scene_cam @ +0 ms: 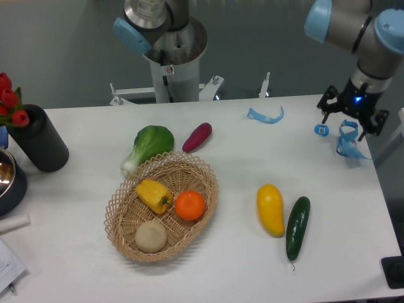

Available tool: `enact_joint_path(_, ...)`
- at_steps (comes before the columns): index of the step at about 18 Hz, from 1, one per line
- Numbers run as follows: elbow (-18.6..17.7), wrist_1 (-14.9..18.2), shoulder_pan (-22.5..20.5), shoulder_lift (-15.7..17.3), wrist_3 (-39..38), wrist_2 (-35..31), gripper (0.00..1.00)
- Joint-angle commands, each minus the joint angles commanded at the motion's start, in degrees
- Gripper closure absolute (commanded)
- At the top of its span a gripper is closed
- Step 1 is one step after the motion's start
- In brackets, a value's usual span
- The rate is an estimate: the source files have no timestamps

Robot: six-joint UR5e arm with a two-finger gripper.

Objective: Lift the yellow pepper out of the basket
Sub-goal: 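Move the open gripper from its start pose toward the basket, then lower the gripper over the yellow bell pepper in the basket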

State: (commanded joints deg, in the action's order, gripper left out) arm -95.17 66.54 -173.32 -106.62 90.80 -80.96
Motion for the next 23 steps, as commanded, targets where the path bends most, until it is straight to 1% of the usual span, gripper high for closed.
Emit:
enact_joint_path(2,-2.02,-2.54,0.44,0.88,-3.59,2.90,0.00)
enact_joint_path(4,-3.17,-3.26,1.75,1.76,-10.00,3.09,0.00)
enact_joint_path(8,-3.61,-3.08,7.55,2.46,-13.45,2.48,0.00)
enact_joint_path(9,-3.70,-2.47,9.47,3.51,-17.46,2.39,0.00)
enact_joint_path(11,-5.02,-2.73,12.20,4.92,-23.54,2.30,0.00)
enact_joint_path(13,-5.55,-2.29,14.93,5.89,-26.71,2.30,0.00)
enact_joint_path(14,-6.33,-2.38,15.99,6.50,-29.51,2.21,0.00)
enact_joint_path(16,-6.60,-2.38,18.45,6.86,-35.84,2.21,0.00)
enact_joint_path(17,-7.30,-2.38,20.20,7.64,-40.04,2.21,0.00)
enact_joint_path(18,-7.83,-2.29,20.83,8.17,-42.17,2.21,0.00)
enact_joint_path(21,-8.62,-2.38,22.84,8.79,-45.00,2.47,0.00)
enact_joint_path(23,-8.63,-2.03,23.73,8.45,-52.17,2.65,0.00)
